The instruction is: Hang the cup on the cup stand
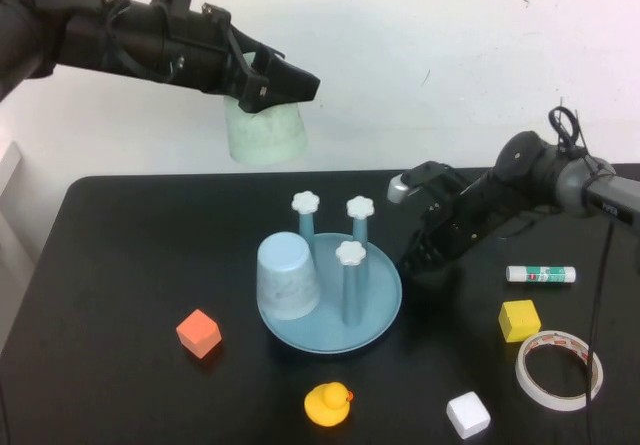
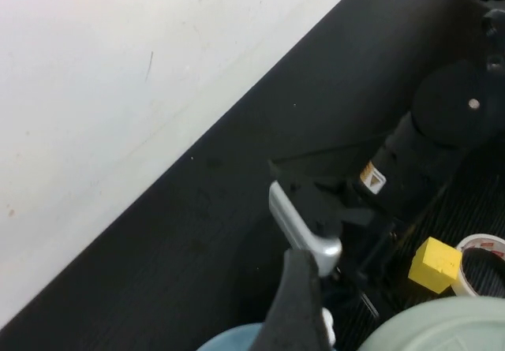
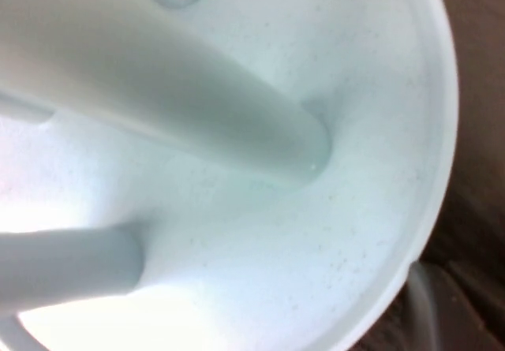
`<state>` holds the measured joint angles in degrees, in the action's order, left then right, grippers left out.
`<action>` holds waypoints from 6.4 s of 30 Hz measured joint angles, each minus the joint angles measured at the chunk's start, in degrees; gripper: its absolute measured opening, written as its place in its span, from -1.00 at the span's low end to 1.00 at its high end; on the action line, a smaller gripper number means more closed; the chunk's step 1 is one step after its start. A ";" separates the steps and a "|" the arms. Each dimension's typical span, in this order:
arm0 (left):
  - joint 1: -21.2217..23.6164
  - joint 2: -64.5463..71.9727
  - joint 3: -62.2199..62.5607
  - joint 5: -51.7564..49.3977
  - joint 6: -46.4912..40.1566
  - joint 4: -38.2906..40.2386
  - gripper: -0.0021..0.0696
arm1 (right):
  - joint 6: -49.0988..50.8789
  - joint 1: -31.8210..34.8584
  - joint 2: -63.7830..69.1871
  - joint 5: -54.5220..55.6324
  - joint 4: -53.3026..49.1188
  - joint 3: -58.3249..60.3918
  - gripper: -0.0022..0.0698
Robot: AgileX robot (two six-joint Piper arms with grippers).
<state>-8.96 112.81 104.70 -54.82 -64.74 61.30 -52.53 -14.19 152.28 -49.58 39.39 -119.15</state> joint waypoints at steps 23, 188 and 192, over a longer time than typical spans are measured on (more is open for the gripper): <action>-3.09 18.42 0.00 11.26 -20.59 15.33 0.54 | 7.05 5.10 -22.46 -9.42 -18.51 0.00 -0.95; 1.21 -113.57 -105.79 50.44 55.25 -50.20 -0.94 | 7.25 8.00 -134.28 11.78 -20.37 97.27 -0.95; 1.21 -113.57 -105.79 41.50 61.38 -53.96 -0.94 | 7.25 8.00 -134.28 11.78 -20.37 97.27 -0.95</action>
<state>-7.74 -0.76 -1.09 -13.32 -3.36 7.33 -45.28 -6.19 18.00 -37.80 19.02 -21.88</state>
